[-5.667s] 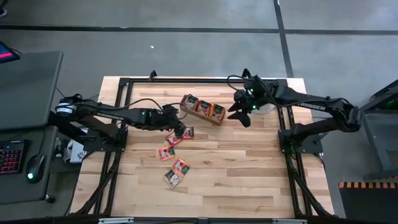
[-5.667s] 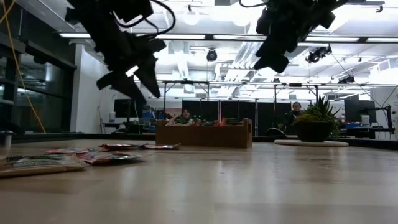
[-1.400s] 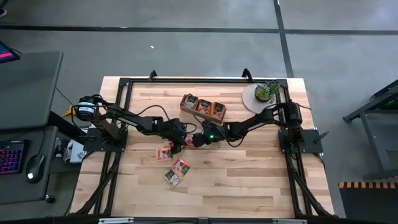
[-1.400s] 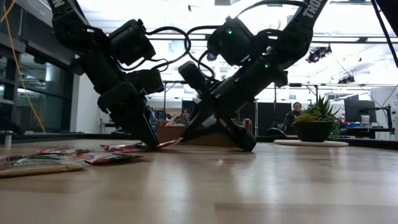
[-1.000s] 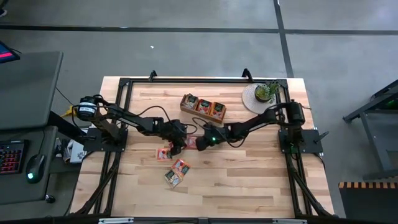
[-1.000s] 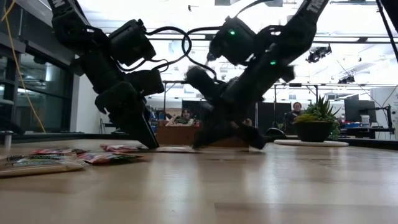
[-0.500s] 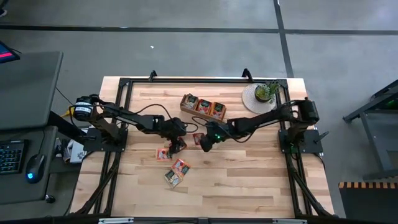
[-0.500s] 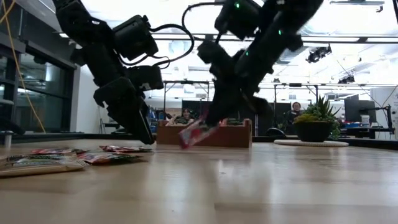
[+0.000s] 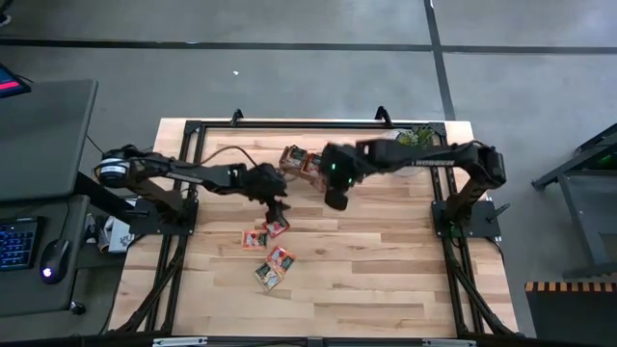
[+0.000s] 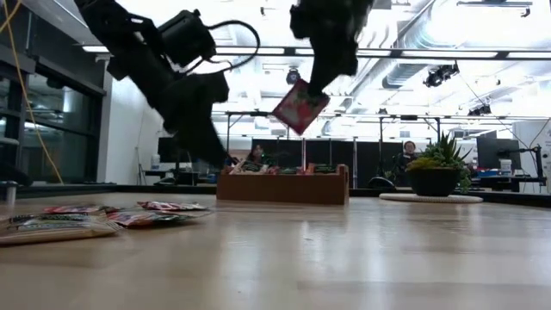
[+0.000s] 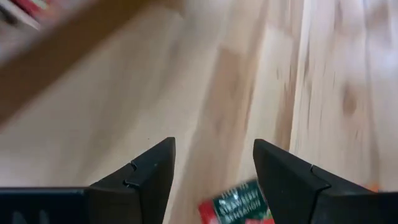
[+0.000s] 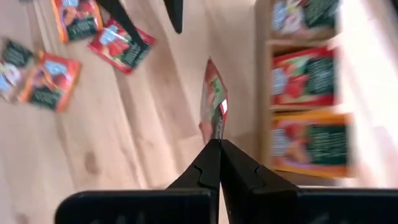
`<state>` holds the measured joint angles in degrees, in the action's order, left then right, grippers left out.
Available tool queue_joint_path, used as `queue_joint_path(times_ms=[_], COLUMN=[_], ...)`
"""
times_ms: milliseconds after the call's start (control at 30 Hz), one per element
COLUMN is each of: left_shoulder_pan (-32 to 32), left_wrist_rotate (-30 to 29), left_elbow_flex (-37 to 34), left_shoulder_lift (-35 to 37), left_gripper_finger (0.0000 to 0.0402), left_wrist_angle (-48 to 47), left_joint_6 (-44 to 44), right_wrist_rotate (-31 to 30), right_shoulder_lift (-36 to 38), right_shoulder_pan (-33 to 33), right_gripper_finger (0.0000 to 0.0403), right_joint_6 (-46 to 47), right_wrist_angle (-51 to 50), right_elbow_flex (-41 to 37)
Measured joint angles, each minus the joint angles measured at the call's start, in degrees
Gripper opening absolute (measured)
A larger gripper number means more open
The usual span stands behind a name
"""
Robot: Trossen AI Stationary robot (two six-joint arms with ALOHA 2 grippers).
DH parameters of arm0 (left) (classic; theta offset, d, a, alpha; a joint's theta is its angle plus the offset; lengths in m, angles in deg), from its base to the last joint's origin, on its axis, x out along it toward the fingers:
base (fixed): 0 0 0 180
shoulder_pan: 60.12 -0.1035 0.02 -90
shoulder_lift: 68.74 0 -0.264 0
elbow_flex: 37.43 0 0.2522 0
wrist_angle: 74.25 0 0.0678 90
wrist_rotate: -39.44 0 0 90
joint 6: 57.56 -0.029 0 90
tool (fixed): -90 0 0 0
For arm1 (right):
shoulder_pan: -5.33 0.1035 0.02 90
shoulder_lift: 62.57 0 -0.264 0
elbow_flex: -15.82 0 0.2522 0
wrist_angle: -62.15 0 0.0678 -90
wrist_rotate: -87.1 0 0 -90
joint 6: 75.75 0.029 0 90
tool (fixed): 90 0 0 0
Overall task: Pick & Place Tea
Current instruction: Put the red tea bag into the middle section of the wooden organizer
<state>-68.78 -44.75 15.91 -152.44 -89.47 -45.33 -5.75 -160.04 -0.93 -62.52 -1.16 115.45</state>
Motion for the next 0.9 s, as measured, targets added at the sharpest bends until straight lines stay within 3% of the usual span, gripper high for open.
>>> queue_joint_path(times_ms=[200, 467, 900], left_shoulder_pan=[-5.07, -9.81, -11.98], left_wrist_rotate=[1.84, 2.36, -0.63], left_elbow_flex=[0.06, 0.08, 0.1], left_shoulder_lift=[6.01, 13.41, 18.07], left_gripper_finger=[0.0216, 0.0216, 0.0216], left_wrist_angle=[1.13, 1.93, 2.05], left_joint_6=[3.69, 8.89, 15.18], right_wrist_rotate=[0.36, 6.41, 10.12], right_shoulder_lift=[0.0, -1.22, -17.31], right_shoulder_pan=[-5.92, -13.15, -18.19], right_gripper_finger=[0.0, 0.0, 0.0], right_joint_6=[-13.8, -26.56, -33.85], right_wrist_angle=[-8.63, -11.59, -21.95], right_elbow_flex=[8.62, 12.41, 30.52])
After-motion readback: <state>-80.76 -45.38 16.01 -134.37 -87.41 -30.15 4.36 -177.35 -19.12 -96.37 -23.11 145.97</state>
